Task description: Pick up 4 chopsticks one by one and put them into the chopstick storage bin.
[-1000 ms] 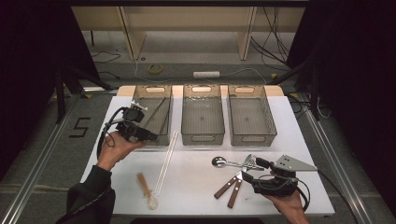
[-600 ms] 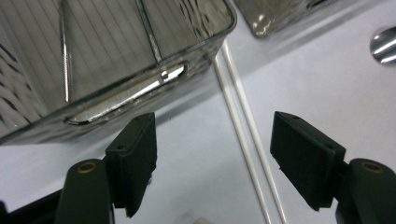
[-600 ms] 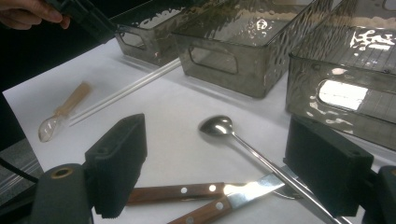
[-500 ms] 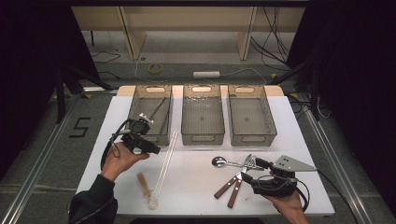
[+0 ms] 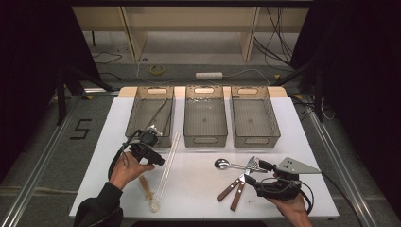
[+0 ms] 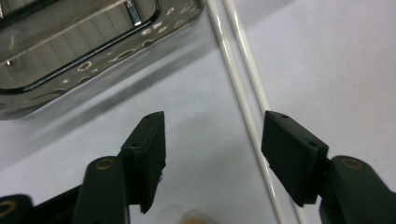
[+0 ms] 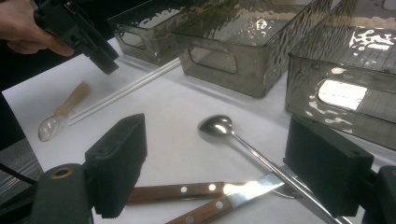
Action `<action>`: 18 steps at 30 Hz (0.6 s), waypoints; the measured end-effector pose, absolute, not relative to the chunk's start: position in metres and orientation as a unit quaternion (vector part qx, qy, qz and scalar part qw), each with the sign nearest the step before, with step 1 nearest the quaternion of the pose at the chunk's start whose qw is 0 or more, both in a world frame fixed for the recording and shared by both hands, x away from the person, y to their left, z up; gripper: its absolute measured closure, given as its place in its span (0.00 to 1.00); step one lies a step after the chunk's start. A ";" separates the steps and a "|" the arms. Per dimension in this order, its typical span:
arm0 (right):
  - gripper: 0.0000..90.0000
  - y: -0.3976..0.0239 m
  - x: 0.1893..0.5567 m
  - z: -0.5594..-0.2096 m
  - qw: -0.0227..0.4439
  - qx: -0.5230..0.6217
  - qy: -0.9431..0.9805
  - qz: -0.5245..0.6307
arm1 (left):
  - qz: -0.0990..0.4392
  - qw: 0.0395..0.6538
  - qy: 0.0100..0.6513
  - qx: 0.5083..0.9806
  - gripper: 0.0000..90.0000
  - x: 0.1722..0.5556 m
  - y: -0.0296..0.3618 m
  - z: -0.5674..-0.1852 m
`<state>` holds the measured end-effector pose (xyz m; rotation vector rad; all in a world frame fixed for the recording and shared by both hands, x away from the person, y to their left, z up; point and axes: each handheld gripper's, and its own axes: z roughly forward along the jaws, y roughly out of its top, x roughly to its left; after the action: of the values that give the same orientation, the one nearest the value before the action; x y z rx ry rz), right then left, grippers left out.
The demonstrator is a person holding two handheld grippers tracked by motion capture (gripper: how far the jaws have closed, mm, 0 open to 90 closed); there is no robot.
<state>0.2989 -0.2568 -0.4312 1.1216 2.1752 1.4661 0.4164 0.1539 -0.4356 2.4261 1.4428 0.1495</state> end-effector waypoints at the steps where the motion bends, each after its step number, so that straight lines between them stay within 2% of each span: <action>1: 0.24 -0.257 0.299 -0.431 0.144 0.389 0.755 0.509 | 0.051 0.155 0.504 0.848 0.47 0.416 0.154 -0.437; 9: 0.24 -0.257 0.299 -0.431 0.144 0.390 0.755 0.508 | 0.044 0.147 0.508 0.848 0.61 0.415 0.151 -0.446; 18: 0.24 -0.257 0.299 -0.431 0.144 0.390 0.754 0.508 | 0.020 0.162 0.513 0.843 0.64 0.414 0.146 -0.451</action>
<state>0.2992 -0.2568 -0.4314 1.1237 2.1746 1.4649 0.4144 0.1463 -0.4506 2.4057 1.4631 0.0585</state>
